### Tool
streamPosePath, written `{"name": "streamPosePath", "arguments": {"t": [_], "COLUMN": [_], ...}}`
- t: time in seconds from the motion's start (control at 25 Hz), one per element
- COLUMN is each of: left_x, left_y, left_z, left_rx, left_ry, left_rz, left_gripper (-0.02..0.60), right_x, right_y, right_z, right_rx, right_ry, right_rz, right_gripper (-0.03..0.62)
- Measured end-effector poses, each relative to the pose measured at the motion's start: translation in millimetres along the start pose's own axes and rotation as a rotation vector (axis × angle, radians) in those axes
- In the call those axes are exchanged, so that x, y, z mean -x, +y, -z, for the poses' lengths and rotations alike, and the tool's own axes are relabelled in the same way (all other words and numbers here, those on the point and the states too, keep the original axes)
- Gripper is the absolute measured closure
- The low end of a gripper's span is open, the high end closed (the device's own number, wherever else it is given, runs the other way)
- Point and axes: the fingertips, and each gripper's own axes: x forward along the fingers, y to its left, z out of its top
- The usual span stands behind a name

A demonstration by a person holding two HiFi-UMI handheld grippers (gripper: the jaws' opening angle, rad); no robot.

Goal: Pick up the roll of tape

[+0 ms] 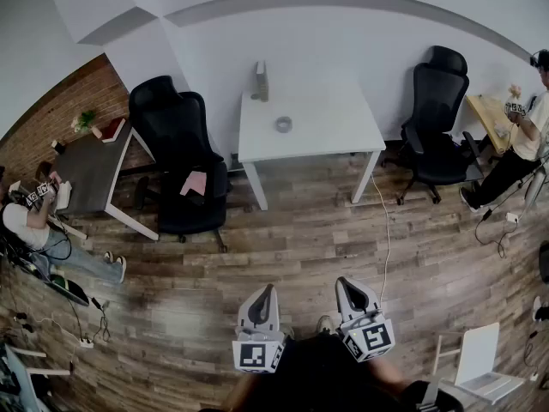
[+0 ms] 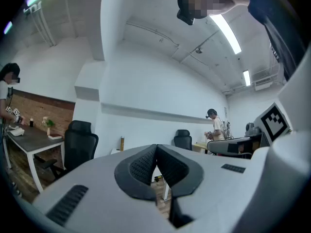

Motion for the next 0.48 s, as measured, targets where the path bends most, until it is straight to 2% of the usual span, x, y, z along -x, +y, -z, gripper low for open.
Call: {"name": "streamPosePath", "arguments": {"t": [0.48], "left_x": [-13], "left_y": [-14], "left_z": [1], "left_rx": [0.023], "left_ry": [0.010], "left_rz": [-0.011], "left_gripper": [0.558], "right_x": [9], "right_y": [-18], "right_z": [-7], "right_rx": [-0.003], "right_ry": [-0.007], "right_rz": [0.006], "right_gripper": [0.580]}}
